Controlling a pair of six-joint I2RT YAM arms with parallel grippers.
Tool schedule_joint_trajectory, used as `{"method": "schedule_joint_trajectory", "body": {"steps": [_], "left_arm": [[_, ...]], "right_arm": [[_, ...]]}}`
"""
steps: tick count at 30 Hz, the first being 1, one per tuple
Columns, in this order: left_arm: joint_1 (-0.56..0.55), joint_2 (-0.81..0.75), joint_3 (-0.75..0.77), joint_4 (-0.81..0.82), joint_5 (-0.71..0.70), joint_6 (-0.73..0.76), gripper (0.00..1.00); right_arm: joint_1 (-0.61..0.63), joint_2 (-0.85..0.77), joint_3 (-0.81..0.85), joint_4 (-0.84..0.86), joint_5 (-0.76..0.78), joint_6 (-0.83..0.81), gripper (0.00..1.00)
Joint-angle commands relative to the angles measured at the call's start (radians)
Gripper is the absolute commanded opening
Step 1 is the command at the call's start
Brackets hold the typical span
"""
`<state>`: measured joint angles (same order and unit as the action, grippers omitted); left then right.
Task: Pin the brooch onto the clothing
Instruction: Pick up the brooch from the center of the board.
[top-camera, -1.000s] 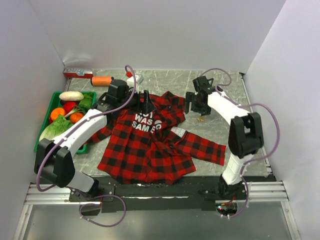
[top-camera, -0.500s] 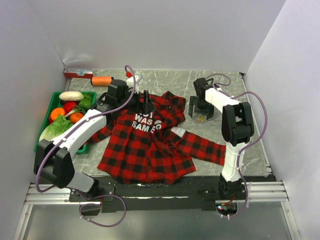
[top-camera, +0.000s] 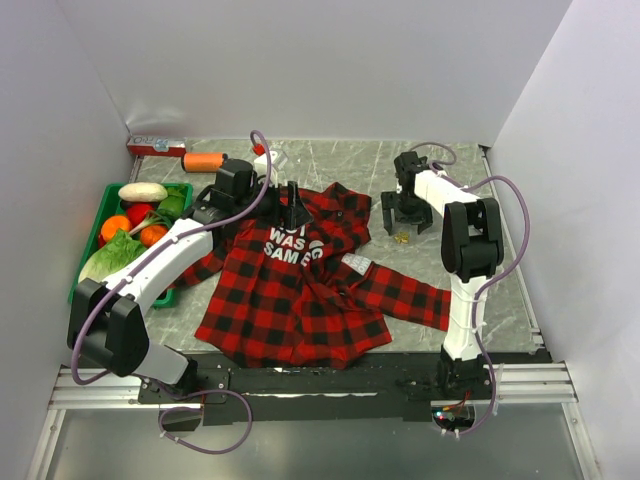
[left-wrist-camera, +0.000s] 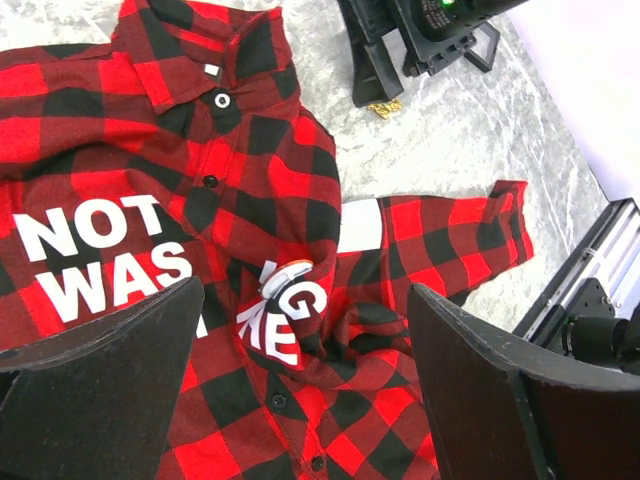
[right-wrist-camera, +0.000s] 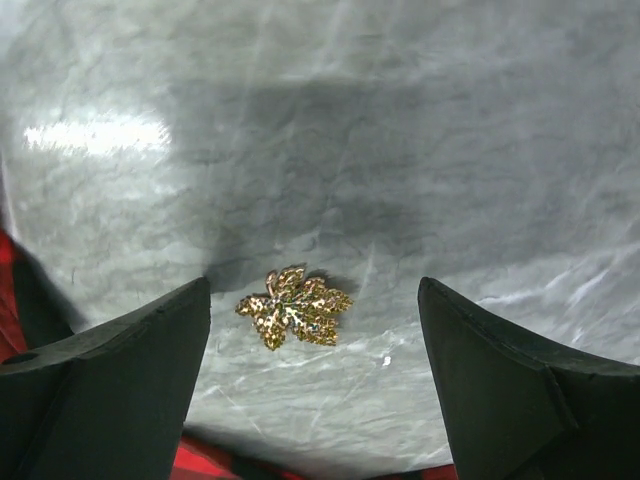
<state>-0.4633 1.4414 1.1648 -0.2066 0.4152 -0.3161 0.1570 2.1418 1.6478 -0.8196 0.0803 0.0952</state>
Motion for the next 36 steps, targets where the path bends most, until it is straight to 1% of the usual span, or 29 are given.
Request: {"method": "schedule_joint_trajectory", "body": {"steps": [1, 3, 7, 14, 19, 23, 26, 29, 30, 36], "left_arm": [[-0.001, -0.026, -0.002, 0.033, 0.034, 0.002, 0.89], [-0.001, -0.022, -0.002, 0.032, 0.034, 0.002, 0.89], [-0.001, -0.016, -0.002, 0.035, 0.040, -0.001, 0.89], [-0.001, -0.015, -0.005, 0.044, 0.054, -0.012, 0.89], [-0.001, -0.019, -0.007, 0.052, 0.060, -0.017, 0.89], [-0.001, -0.018, -0.007, 0.052, 0.062, -0.018, 0.89], [-0.001, -0.019, -0.010, 0.056, 0.068, -0.021, 0.89], [-0.001, -0.021, -0.010, 0.056, 0.070, -0.021, 0.89], [-0.001, -0.019, -0.010, 0.056, 0.068, -0.020, 0.89], [0.000, -0.021, -0.010, 0.055, 0.069, -0.020, 0.90]], "right_arm": [[-0.007, -0.011, 0.010, 0.005, -0.073, -0.153, 0.89], [-0.007, -0.011, 0.004, 0.004, -0.074, -0.187, 0.89], [-0.007, -0.003, 0.014, -0.010, -0.129, -0.255, 0.87], [-0.008, 0.012, 0.029, -0.052, -0.155, -0.350, 0.84], [-0.007, 0.004, 0.004, -0.069, -0.162, -0.376, 0.79], [-0.007, -0.022, -0.032, -0.036, -0.159, -0.373, 0.76], [-0.005, -0.022, -0.031, -0.030, -0.157, -0.384, 0.74], [-0.005, -0.011, -0.011, -0.035, -0.155, -0.393, 0.67], [-0.005, -0.008, -0.005, -0.041, -0.155, -0.394, 0.63], [0.003, -0.005, -0.008, -0.050, -0.152, -0.402, 0.46]]}}
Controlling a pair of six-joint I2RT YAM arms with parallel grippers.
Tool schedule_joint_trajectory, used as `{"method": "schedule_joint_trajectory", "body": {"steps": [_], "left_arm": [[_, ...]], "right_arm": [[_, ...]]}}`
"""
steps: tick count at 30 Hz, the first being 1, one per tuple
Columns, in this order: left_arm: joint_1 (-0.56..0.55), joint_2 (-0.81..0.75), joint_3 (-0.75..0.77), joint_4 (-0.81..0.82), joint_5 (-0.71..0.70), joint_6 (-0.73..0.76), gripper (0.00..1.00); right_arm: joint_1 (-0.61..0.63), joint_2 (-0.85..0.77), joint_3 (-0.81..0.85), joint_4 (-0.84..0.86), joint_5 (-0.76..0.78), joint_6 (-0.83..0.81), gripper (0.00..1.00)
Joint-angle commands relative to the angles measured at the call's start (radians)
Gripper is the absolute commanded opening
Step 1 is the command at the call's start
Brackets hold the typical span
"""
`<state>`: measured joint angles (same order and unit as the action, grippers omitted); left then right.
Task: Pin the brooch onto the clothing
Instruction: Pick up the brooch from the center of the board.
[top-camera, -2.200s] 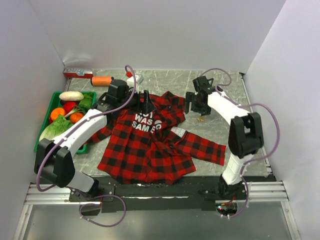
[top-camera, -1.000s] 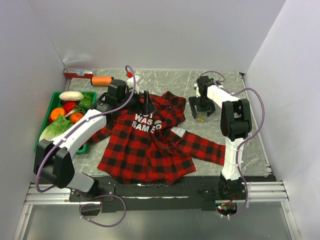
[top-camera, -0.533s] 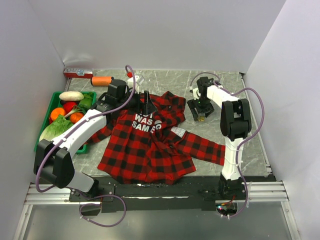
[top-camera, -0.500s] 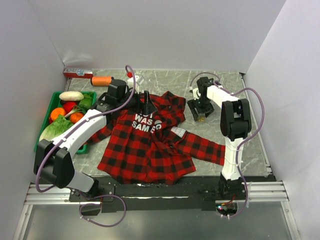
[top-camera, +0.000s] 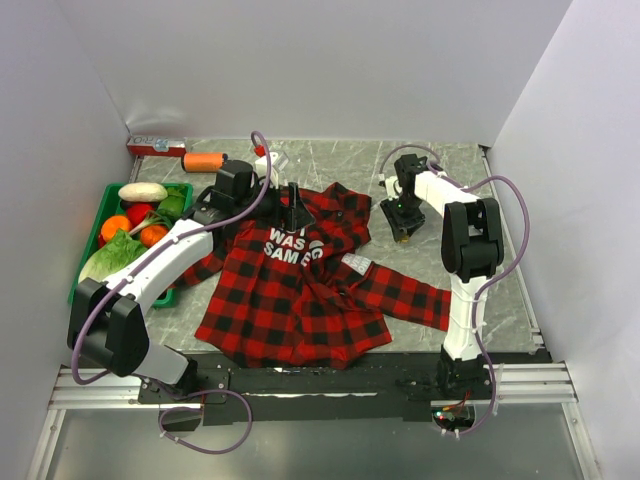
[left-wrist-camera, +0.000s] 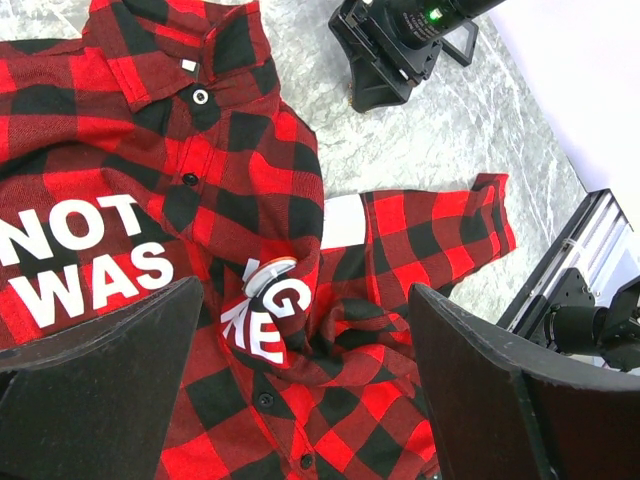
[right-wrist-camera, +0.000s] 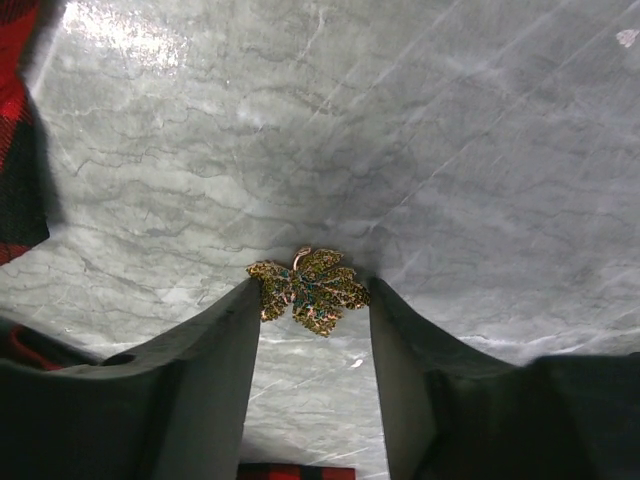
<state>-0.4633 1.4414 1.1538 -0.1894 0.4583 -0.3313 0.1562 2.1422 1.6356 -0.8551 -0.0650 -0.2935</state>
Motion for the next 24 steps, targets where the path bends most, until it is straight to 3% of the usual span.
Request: {"method": "schedule_joint_trajectory", "body": {"steps": [1, 6, 11, 18, 24], "left_arm": [[-0.001, -0.021, 0.003, 0.038, 0.028, -0.005, 0.90], [-0.001, -0.022, 0.003, 0.038, 0.028, -0.005, 0.90], [-0.001, -0.032, 0.003, 0.038, 0.036, 0.009, 0.90], [-0.006, -0.084, -0.022, 0.057, 0.105, 0.070, 0.90], [-0.041, -0.170, -0.077, 0.041, 0.276, 0.225, 0.90]], "right_arm": [[0.003, -0.013, 0.000, -0.015, -0.006, -0.013, 0.44], [0.008, -0.044, -0.040, -0.019, -0.028, 0.025, 0.33], [0.008, -0.142, -0.089, 0.001, -0.117, 0.088, 0.30], [0.039, -0.306, -0.190, 0.024, -0.324, 0.168, 0.27], [0.140, -0.461, -0.284, 0.106, -0.660, 0.228, 0.27]]}}
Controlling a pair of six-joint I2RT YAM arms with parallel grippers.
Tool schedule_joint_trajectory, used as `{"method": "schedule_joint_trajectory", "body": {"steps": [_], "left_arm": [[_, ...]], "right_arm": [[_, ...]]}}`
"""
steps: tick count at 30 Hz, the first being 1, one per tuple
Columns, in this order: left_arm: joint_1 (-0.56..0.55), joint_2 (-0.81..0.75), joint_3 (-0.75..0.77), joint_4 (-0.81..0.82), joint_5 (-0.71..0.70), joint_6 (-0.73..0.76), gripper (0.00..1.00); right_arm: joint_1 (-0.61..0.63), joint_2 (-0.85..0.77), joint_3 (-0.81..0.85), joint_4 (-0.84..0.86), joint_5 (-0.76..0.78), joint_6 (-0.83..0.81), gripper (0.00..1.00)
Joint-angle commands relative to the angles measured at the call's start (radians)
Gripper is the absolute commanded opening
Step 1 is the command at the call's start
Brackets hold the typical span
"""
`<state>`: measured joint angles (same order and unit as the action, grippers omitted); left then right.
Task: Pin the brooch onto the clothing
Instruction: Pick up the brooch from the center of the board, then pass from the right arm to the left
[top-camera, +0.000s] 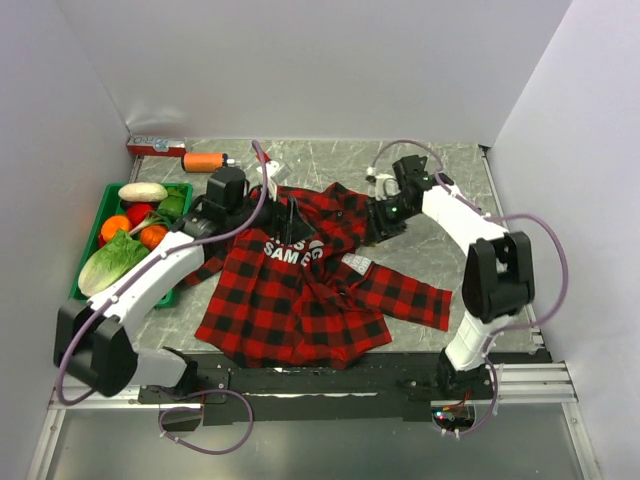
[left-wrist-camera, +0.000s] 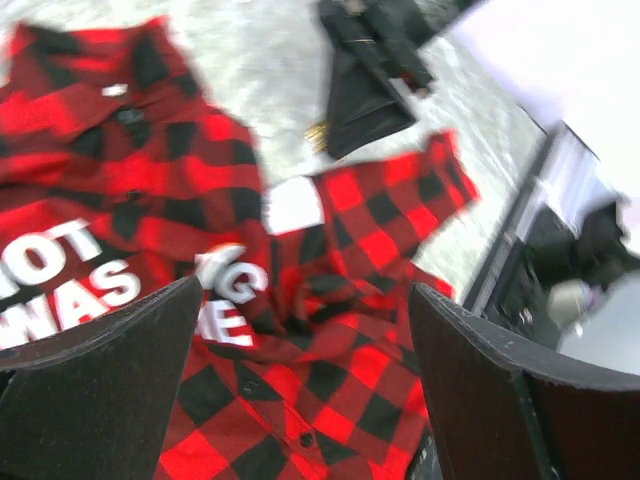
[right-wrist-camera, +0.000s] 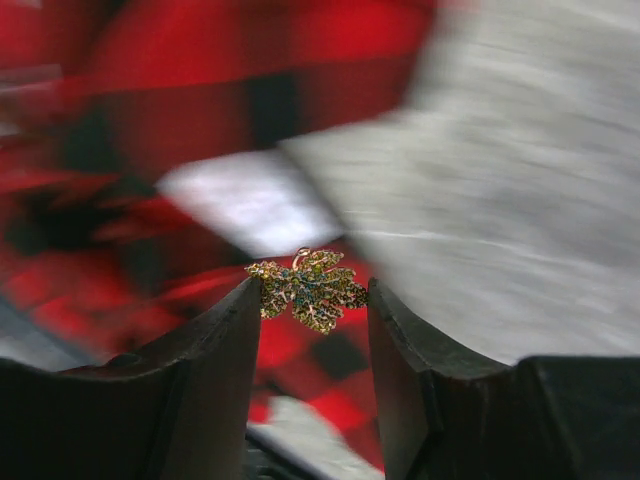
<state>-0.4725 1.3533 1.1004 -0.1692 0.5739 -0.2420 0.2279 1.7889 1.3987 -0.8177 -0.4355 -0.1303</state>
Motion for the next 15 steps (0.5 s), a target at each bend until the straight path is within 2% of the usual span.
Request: {"method": "schedule_joint_trajectory", "body": {"steps": [1, 6, 10, 15], "left_arm": [[-0.050, -0.104, -0.027, -0.008, 0.176, 0.192, 0.90], [-0.064, -0.158, -0.068, -0.029, 0.289, 0.283, 0.90], [-0.066, -0.180, -0.050, -0.105, 0.380, 0.369, 0.89], [-0.074, -0.203, -0.056, -0.147, 0.377, 0.406, 0.85]], "right_arm": [[0.077, -0.129, -0.055, 0.075, -0.343, 0.064, 0.27], [0.123, -0.171, -0.104, 0.146, -0.642, 0.129, 0.25], [0.165, -0.174, -0.106, 0.137, -0.713, 0.164, 0.23], [0.202, -0.212, -0.162, 0.247, -0.861, 0.293, 0.23]]}}
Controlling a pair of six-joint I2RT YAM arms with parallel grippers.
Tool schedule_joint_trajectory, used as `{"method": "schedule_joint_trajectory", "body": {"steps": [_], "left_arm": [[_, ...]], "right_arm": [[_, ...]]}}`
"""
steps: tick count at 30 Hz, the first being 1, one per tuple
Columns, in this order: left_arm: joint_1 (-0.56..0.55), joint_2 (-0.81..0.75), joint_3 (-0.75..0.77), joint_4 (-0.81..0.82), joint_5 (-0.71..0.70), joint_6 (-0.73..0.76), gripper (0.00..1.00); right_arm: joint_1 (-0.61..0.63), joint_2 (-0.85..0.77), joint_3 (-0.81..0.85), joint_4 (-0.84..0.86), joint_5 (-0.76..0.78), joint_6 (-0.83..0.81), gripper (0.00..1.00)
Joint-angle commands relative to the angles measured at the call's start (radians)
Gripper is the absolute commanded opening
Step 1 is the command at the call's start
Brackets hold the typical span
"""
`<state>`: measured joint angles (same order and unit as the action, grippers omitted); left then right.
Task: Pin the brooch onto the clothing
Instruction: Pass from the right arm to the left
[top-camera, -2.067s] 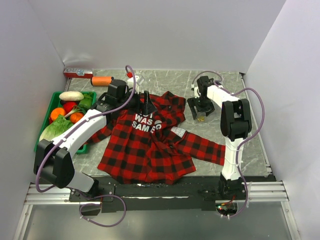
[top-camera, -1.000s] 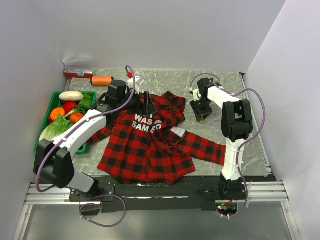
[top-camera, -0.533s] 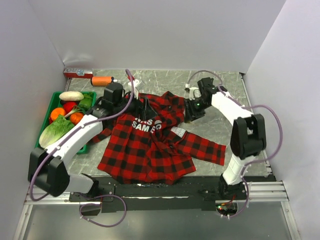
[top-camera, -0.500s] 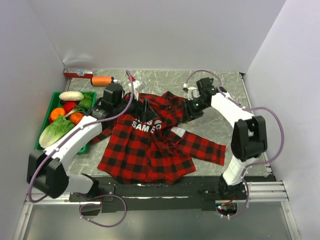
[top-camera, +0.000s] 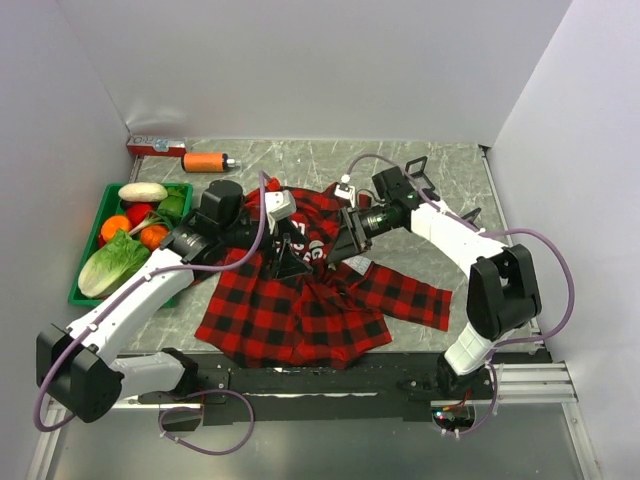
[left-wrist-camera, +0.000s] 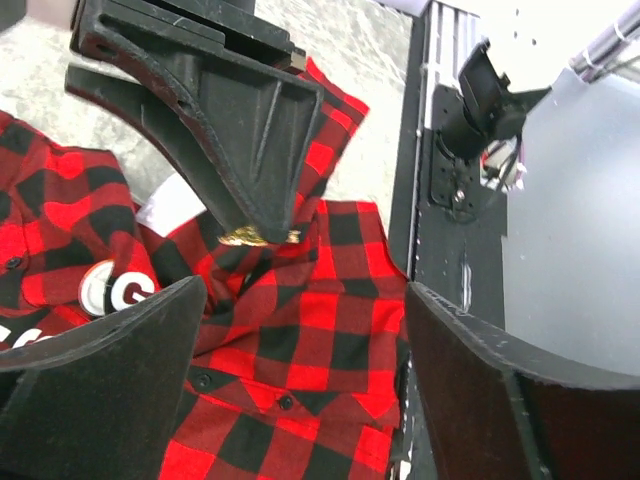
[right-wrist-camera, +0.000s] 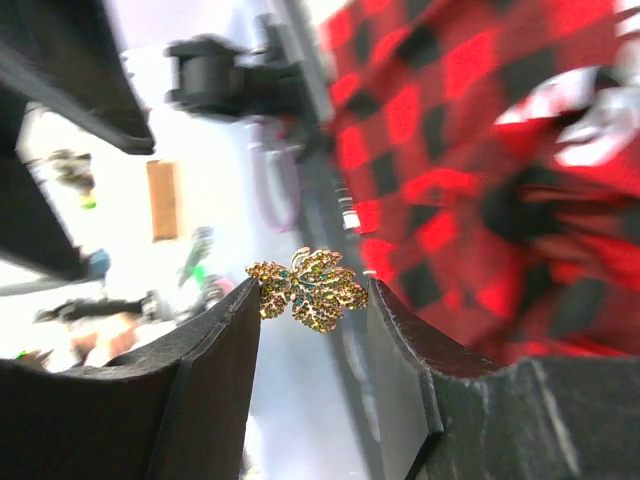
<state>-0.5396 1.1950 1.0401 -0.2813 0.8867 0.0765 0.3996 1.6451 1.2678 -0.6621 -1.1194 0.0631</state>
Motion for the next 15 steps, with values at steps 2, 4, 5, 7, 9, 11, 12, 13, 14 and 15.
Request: {"method": "schedule_joint_trajectory", "body": {"steps": [2, 4, 5, 7, 9, 11, 12, 13, 14, 15], "left_arm": [[-0.010, -0.051, -0.008, -0.018, 0.080, 0.077, 0.81], [-0.019, -0.046, -0.008, -0.004, 0.099, 0.071, 0.77], [-0.020, -0.045, -0.003, -0.007, 0.121, 0.072, 0.75], [-0.023, -0.037, 0.001, -0.018, 0.141, 0.078, 0.69], [-0.025, -0.037, 0.001, -0.021, 0.139, 0.078, 0.70], [-0.025, -0.040, 0.000, -0.016, 0.147, 0.078, 0.70], [-0.025, -0.044, 0.000, -0.016, 0.164, 0.078, 0.68], [-0.025, -0.044, 0.000, -0.013, 0.176, 0.078, 0.67], [-0.025, -0.044, 0.000, -0.012, 0.182, 0.077, 0.67], [-0.025, -0.041, 0.000, -0.010, 0.189, 0.075, 0.66]], "right_arm": [[0.053, -0.079, -0.033, 0.084, -0.197, 0.115, 0.23], [0.067, -0.085, -0.035, 0.082, -0.229, 0.130, 0.23], [0.071, -0.085, -0.036, 0.082, -0.243, 0.136, 0.23], [0.081, -0.093, -0.042, 0.100, -0.260, 0.167, 0.23], [0.091, -0.103, -0.050, 0.130, -0.292, 0.197, 0.23], [0.100, -0.114, -0.048, 0.134, -0.312, 0.218, 0.23], [0.105, -0.119, -0.041, 0.131, -0.315, 0.218, 0.22], [0.113, -0.123, -0.039, 0.128, -0.316, 0.222, 0.22], [0.116, -0.126, -0.038, 0.142, -0.321, 0.231, 0.22], [0.119, -0.130, -0.045, 0.154, -0.330, 0.245, 0.22]]}}
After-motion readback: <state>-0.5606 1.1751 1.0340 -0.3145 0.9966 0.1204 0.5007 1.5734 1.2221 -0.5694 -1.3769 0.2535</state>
